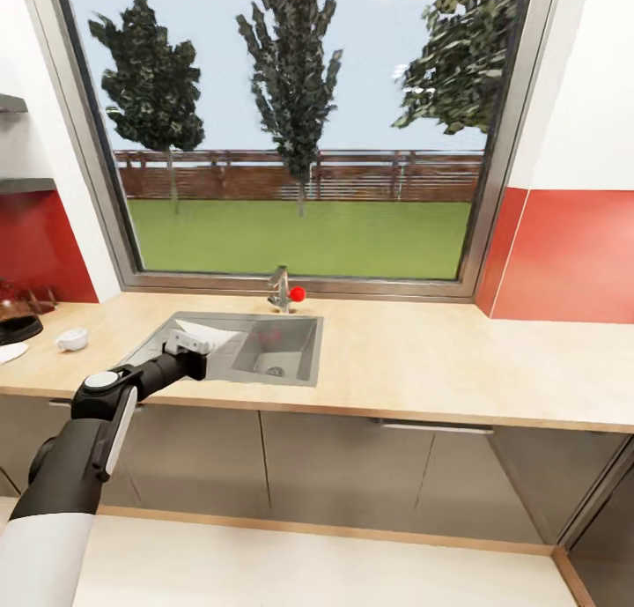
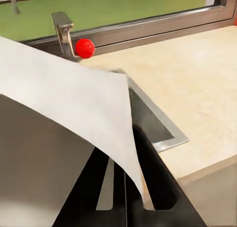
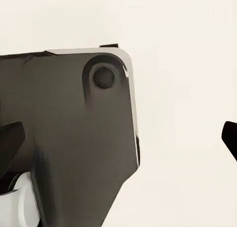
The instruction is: Set up a coffee station on the kitchen countertop: keep the coffee maker on the countertop, move the bottle of coffee from the kitchen shelf to the counter next to the coffee maker, place a paper coffee filter on top of the coffee maker, put the saucer next to the coffee maker with the coffee cup on the saucer, and place the electric kettle next to the coffee maker.
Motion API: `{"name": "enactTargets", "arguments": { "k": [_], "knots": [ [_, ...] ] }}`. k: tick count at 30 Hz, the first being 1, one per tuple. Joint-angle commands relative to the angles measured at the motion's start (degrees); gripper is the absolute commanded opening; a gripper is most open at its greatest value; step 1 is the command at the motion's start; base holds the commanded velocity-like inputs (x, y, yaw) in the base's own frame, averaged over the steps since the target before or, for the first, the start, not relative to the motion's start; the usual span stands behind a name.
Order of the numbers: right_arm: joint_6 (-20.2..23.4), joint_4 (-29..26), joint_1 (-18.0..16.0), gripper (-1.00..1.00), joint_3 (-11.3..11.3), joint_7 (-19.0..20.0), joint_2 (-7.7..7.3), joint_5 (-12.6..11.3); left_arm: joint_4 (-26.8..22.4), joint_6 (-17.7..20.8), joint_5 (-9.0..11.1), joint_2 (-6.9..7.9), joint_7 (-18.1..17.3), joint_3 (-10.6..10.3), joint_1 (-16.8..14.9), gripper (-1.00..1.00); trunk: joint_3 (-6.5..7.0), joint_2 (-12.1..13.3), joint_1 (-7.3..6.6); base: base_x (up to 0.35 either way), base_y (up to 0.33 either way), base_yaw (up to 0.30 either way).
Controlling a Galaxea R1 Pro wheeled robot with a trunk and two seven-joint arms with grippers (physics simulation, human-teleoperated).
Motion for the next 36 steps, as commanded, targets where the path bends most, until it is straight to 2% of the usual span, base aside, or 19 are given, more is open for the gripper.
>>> {"name": "enactTargets", "arguments": {
  "k": [1,7,22,27,32,36],
  "knots": [
    [-0.26,0.03,-0.04,1.0,-0.37,-0.07,0.03,0.16,-0.06,0.11,-0.48,-0.01,-0.48,0.16,-0.06,-1.0,-0.14,-0.13,0.03,-0.102,0.304,0.0],
    [-0.3,0.12,-0.04,1.0,-0.29,-0.12,0.1,0.22,-0.1,0.26,-0.48,-0.1,-0.47,-0.14,-0.06,-1.0,-0.14,-0.13,0.03,-0.063,0.145,0.193],
    [-0.3,0.12,-0.04,1.0,-0.29,-0.21,0.08,0.23,-0.94,0.28,-0.41,-0.18,-0.49,-0.6,-0.06,-1.0,-0.14,-0.13,0.03,-0.003,0.006,0.25],
    [-0.3,0.12,-0.04,1.0,-0.29,-0.21,0.1,0.26,-3.59,0.47,-0.42,-0.13,-0.49,-0.29,-0.07,-1.0,-0.14,-0.13,0.03,0.0,0.0,0.251],
    [-0.3,0.12,-0.04,1.0,-0.29,-0.21,0.09,0.31,-6.26,4.31,-0.32,-0.13,-0.5,0.04,-0.98,-1.0,-0.14,-0.13,0.03,0.0,0.0,0.251],
    [-0.3,0.12,-0.04,1.0,-0.29,-0.21,0.13,0.3,-8.77,5.62,-0.55,-0.14,-0.34,-0.13,-0.88,-1.0,-0.14,-0.13,0.03,0.0,0.0,0.251]
  ]
}}
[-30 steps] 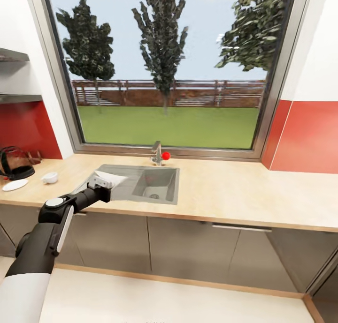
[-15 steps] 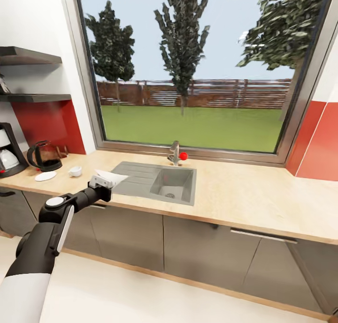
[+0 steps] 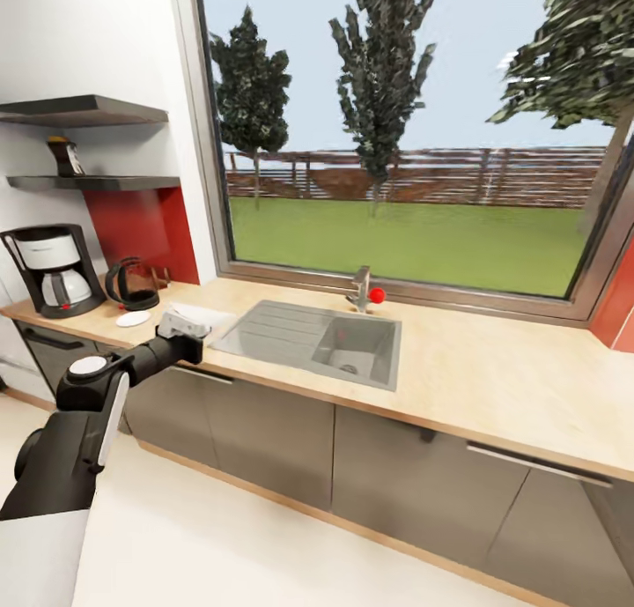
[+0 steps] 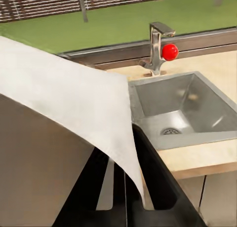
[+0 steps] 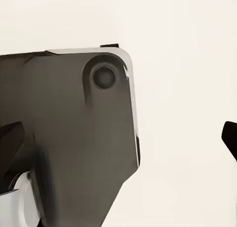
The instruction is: Set up a coffee station on the kitchen countertop: keep the coffee maker on the countertop, move the bottle of coffee from the kitchen shelf to the counter next to the coffee maker, place a paper coffee filter on top of the coffee maker, put the saucer next to the coffee maker with the coffee cup on the saucer, and place the electric kettle next to the coffee maker.
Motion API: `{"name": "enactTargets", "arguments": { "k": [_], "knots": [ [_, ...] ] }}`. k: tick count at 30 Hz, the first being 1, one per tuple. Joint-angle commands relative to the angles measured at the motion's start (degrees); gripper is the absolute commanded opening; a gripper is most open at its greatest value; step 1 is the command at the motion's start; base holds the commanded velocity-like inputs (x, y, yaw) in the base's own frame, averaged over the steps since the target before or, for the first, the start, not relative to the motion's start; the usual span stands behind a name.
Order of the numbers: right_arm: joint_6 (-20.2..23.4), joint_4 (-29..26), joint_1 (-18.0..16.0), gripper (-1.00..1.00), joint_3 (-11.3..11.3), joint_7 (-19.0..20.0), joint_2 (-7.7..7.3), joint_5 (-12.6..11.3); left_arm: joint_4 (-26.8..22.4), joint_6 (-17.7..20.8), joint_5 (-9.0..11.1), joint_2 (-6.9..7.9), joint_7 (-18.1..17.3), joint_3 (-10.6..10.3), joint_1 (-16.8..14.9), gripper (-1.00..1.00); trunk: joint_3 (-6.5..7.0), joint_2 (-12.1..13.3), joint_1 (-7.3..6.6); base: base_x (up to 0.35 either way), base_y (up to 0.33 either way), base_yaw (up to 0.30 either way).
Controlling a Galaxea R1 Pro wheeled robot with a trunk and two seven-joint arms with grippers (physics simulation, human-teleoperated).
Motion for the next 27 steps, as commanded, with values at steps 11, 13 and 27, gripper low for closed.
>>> {"name": "enactTargets", "arguments": {
  "k": [11,13,27],
  "knots": [
    [-0.21,0.04,-0.04,1.0,-0.34,-0.02,-0.01,0.15,5.22,6.94,-2.99,-0.03,-0.32,0.13,-13.6,-1.0,-0.14,-0.13,0.04,0.0,0.0,0.251],
    [-0.21,0.04,-0.04,1.0,-0.34,-0.02,-0.01,0.15,5.18,6.83,-3.02,-0.01,-0.4,0.01,-13.79,-1.0,-0.14,-0.13,0.04,0.0,0.0,0.251],
    [-0.21,-0.05,-0.04,1.0,-0.34,-0.02,0.01,0.09,5.02,6.94,-3.17,0.55,-0.38,0.55,-13.66,-1.0,-0.28,-0.13,0.04,0.098,0.017,0.25]
  ]
}}
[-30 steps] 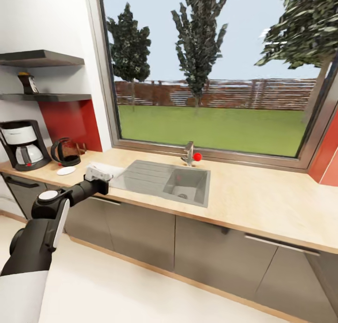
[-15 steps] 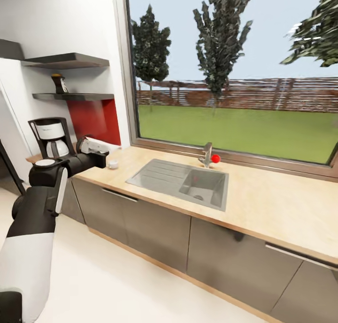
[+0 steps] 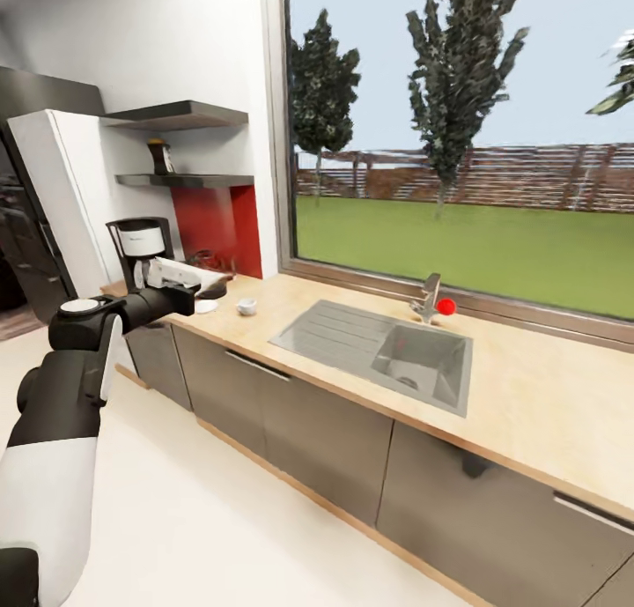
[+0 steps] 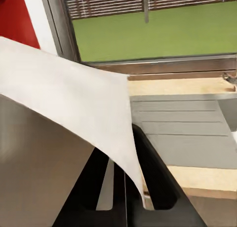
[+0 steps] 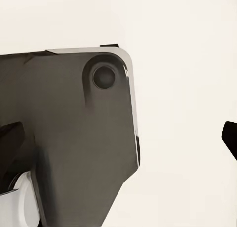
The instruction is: Set up a coffee station on the kitchen countertop: keep the coffee maker on the countertop, move the bottle of coffee from the kitchen shelf to the counter next to the coffee maker, place a paper coffee filter on top of the coffee maker, put the saucer next to the coffee maker with the coffee cup on the saucer, and place the electric kettle next to the coffee maker.
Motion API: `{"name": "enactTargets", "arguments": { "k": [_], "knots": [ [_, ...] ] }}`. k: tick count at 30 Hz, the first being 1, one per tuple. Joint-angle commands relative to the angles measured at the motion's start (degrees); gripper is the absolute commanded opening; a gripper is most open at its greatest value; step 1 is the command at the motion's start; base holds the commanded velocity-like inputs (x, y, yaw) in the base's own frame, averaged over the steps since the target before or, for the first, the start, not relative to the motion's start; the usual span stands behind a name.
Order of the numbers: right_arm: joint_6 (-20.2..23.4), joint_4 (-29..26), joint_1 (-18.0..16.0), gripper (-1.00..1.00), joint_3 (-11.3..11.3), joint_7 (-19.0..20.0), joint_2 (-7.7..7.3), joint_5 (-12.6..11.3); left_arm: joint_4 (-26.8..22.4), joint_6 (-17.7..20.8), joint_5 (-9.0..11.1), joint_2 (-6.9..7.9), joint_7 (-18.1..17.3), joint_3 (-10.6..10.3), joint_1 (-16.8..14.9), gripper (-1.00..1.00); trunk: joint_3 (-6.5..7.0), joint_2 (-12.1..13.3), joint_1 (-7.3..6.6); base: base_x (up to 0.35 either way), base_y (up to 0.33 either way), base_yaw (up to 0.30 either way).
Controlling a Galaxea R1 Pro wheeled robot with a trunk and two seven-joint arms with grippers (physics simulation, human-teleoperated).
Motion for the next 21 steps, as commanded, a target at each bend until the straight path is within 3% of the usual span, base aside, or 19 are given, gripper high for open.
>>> {"name": "enactTargets", "arguments": {
  "k": [1,13,17,21],
  "knots": [
    [-0.21,0.03,-0.04,1.0,-0.34,-0.02,0.01,0.16,-0.07,0.1,-0.65,-0.02,-0.67,0.08,-0.07,-1.0,-0.15,-0.12,0.07,0.304,0.088,0.189],
    [-0.13,-1.67,-0.04,1.0,-0.26,0.06,-0.17,0.3,-2.13,0.34,-0.63,0.06,-0.77,0.15,-0.07,-1.0,-0.17,-0.12,0.07,0.267,0.193,0.02],
    [-0.12,-1.64,-0.04,1.0,-0.25,0.03,-0.17,0.26,-2.2,0.42,-0.7,0.08,-0.77,0.23,-0.07,-1.0,-0.17,-0.12,0.07,0.089,0.287,0.026],
    [-0.19,-1.61,-0.04,1.0,-0.25,-0.01,-0.17,0.25,-2.21,0.43,-0.71,0.08,-0.77,0.22,-0.07,-1.0,-0.17,-0.12,0.07,0.008,0.303,0.233]
  ]
}}
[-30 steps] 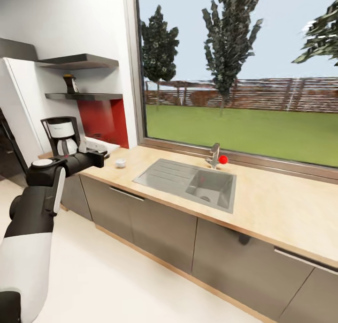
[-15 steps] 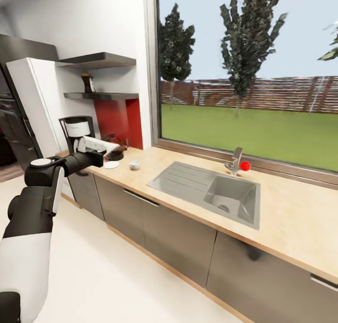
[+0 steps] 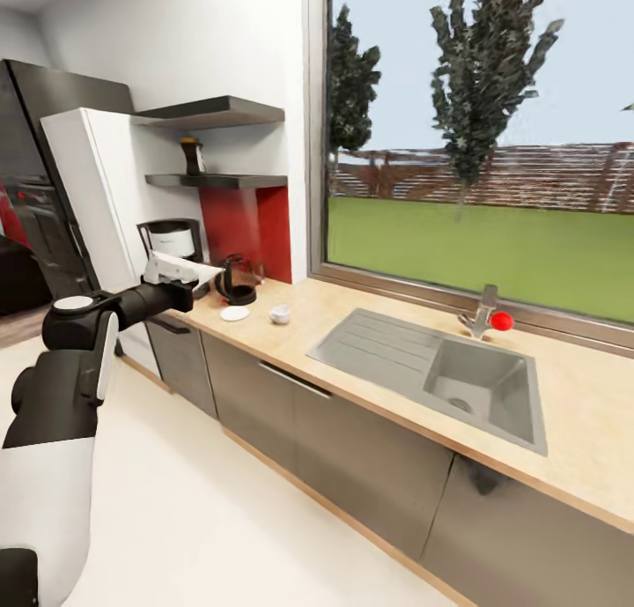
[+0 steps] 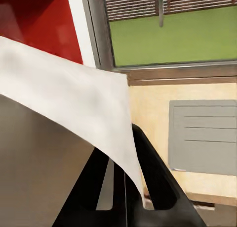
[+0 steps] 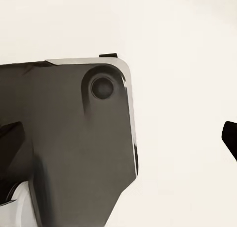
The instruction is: Set up a coffee station on the kitchen countertop: keep the coffee maker on the countertop, move the bottle of coffee from the kitchen shelf to the counter next to the coffee maker, place a paper coffee filter on top of the coffee maker, put the saucer next to the coffee maker with the coffee cup on the saucer, and place the electric kettle next to the coffee maker.
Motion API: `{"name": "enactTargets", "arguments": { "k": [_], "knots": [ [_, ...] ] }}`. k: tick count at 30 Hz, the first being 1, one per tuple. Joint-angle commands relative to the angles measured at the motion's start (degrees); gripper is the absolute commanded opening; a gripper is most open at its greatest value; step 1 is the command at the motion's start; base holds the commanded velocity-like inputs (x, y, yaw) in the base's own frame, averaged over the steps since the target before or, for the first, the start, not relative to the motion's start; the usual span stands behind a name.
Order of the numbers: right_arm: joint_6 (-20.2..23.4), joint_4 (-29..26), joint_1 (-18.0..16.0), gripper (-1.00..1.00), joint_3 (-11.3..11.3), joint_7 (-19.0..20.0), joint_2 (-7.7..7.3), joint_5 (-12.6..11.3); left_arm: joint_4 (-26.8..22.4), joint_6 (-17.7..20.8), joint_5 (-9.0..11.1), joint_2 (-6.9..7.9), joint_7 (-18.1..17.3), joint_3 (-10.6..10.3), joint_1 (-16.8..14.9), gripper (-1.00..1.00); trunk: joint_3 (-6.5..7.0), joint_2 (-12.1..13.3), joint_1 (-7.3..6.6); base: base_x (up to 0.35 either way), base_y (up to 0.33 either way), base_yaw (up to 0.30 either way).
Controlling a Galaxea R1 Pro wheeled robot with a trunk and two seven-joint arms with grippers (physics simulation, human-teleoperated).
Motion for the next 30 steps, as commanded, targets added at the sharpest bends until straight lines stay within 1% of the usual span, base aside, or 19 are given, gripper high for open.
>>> {"name": "enactTargets", "arguments": {
  "k": [1,10,14,30],
  "knots": [
    [-0.21,0.05,-0.04,1.0,-0.36,-0.02,0.01,0.17,-0.09,0.05,-0.61,-0.01,-0.66,0.09,-0.06,-1.0,-0.14,-0.14,0.04,0.002,0.304,0.27],
    [-0.14,0.09,-0.04,1.0,-0.36,-0.01,0.02,0.17,-0.92,0.05,-0.65,-0.02,-0.66,0.02,-0.06,-1.0,-0.14,-0.14,0.04,0.003,0.304,0.277],
    [-0.14,0.09,-0.04,1.0,-0.36,-0.02,0.02,0.17,-0.92,0.05,-0.62,-0.02,-0.66,0.01,-0.06,-1.0,-0.14,-0.14,0.04,0.171,0.268,0.249],
    [-0.14,0.09,-0.04,1.0,-0.36,0.07,0.01,0.17,-0.92,0.05,-0.63,-0.02,-0.66,0.01,-0.06,-1.0,-0.14,-0.14,0.04,0.285,0.215,0.014]
  ]
}}
